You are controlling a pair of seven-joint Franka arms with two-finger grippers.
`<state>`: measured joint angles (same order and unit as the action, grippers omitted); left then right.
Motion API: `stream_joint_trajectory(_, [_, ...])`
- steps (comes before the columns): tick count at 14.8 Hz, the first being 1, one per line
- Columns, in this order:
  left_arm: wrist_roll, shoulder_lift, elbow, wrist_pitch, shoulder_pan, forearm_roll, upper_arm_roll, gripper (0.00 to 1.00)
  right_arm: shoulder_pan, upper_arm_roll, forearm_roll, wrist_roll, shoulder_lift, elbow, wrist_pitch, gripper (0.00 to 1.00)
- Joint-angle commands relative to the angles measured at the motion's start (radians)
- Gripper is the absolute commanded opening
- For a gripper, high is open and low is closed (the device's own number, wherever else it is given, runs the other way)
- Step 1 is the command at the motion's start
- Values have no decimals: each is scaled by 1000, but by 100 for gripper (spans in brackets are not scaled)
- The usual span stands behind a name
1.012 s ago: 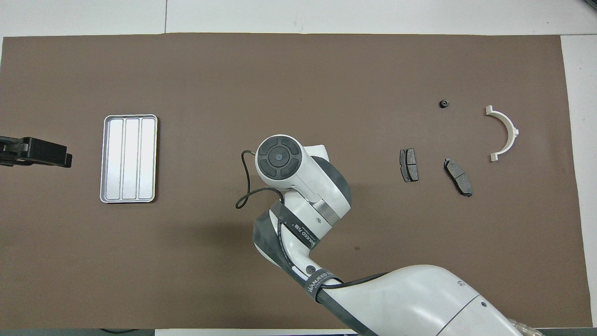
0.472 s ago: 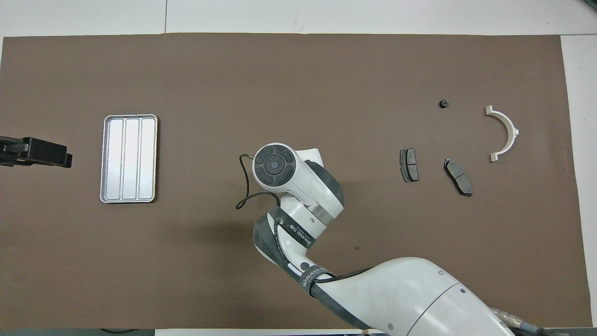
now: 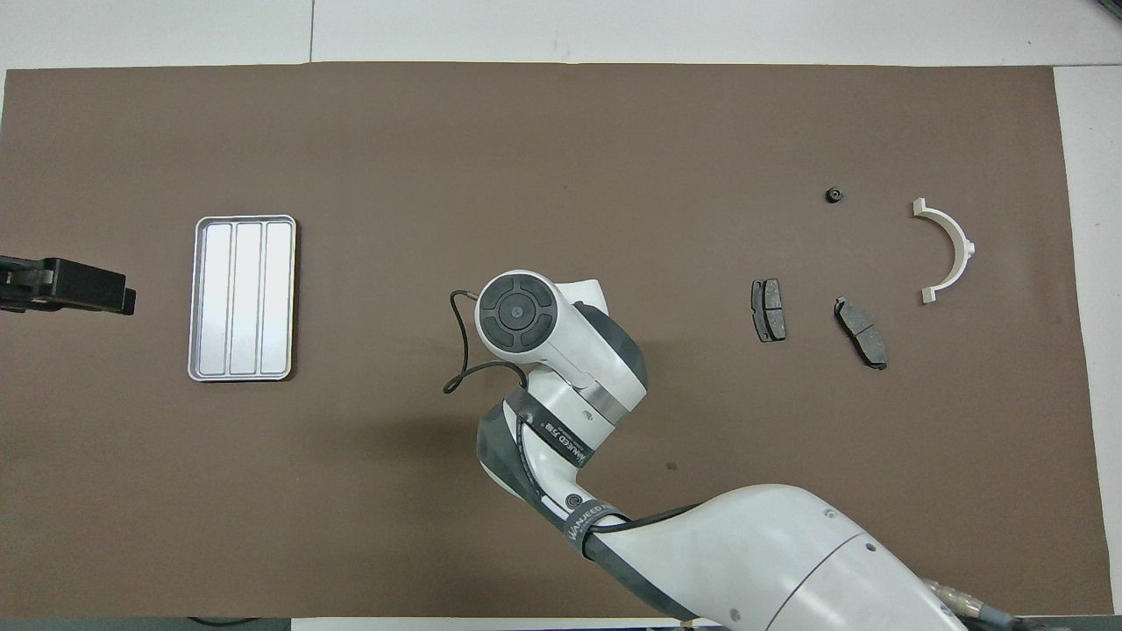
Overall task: Pick bearing gear from pile to tray
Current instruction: 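Carry the black bearing with the right gripper toward the table center, then set the bearing down at center, open the right gripper, withdraw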
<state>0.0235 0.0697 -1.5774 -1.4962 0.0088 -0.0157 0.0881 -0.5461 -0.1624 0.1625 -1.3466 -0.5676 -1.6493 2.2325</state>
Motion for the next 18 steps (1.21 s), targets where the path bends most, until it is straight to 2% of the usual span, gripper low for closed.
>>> stream_joint_trajectory(1, [4, 38, -44, -9, -6, -13, -8, 100, 12, -2, 46, -43, -2, -46, 50, 9])
stream_joint_trajectory(2, [6, 38, -44, -10, -6, -13, -8, 100, 14, -2, 46, -43, -2, -46, 50, 17])
stream_joint_trajectory(4, [6, 38, -44, -10, -6, -13, -8, 100, 14, -2, 45, -43, -2, -44, 49, 39])
stream_joint_trajectory(6, [6, 38, -44, -10, -6, -13, -8, 100, 14, 0, 45, -45, -2, -41, 44, 46])
stream_joint_trajectory(7, [6, 38, -44, -9, -6, -13, -8, 100, 15, 0, 45, -52, -2, -38, 36, 53])
stream_joint_trajectory(9, [6, 38, -44, -10, -6, -13, -8, 100, 11, 1, 45, -62, 0, -21, 3, 79])
stream_joint_trajectory(11, [6, 38, -44, -10, -6, -13, -8, 100, 15, 1, 45, -60, -2, 43, -68, 95])
stream_joint_trajectory(12, [6, 38, -44, -10, -6, -13, -8, 100, 20, 3, 45, -59, 0, 71, -92, 100])
stream_joint_trajectory(15, [6, 38, -44, -10, -6, -13, -8, 100, 80, 3, 48, -40, 23, 140, -152, 100])
stream_joint_trajectory(18, [6, 38, -44, -10, -6, -13, -8, 100, 191, 0, 31, 204, 104, 141, -206, 100])
